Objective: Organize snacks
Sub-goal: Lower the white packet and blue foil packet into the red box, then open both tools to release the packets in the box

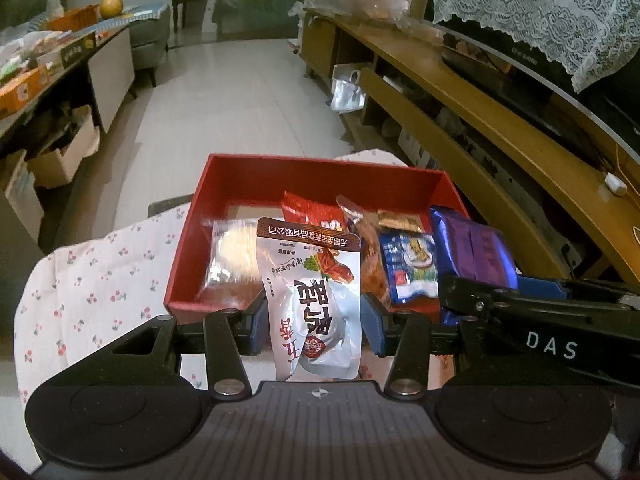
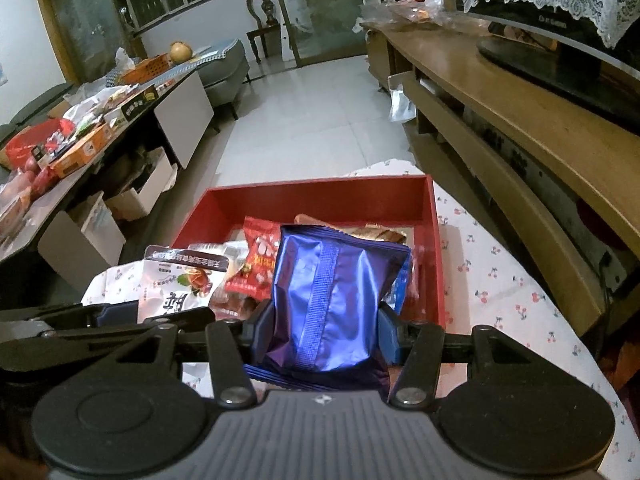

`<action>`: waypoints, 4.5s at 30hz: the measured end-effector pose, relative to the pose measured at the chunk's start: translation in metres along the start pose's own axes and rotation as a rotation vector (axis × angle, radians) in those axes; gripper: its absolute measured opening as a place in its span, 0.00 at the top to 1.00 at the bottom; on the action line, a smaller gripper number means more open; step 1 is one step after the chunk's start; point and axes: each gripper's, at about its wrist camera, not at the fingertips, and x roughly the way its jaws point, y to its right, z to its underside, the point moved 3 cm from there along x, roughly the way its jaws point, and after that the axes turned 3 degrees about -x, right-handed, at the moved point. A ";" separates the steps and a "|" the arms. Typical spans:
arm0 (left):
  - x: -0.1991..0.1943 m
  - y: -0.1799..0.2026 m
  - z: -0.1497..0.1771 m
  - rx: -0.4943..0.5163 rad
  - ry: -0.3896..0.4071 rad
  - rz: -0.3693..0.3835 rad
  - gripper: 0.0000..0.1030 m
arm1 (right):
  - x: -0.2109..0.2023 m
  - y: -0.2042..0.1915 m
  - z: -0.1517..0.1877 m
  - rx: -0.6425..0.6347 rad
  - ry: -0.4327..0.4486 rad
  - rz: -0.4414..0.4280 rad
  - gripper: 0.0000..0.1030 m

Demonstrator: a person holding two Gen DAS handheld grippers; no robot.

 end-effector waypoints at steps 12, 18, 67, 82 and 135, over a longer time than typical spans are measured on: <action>0.023 0.003 -0.023 -0.006 0.013 -0.010 0.48 | 0.024 0.009 -0.027 0.021 0.014 0.028 0.33; 0.028 0.002 -0.027 -0.010 0.009 -0.023 0.48 | 0.032 0.011 -0.030 0.022 0.013 0.036 0.33; 0.059 0.002 -0.025 -0.015 -0.033 -0.091 0.48 | 0.068 0.007 -0.029 -0.011 -0.010 0.093 0.33; 0.066 0.000 -0.021 -0.001 -0.050 -0.117 0.48 | 0.082 0.008 -0.026 -0.024 -0.032 0.101 0.33; -0.013 -0.005 0.018 0.042 0.079 -0.273 0.00 | -0.012 0.013 0.020 0.063 0.012 0.094 0.25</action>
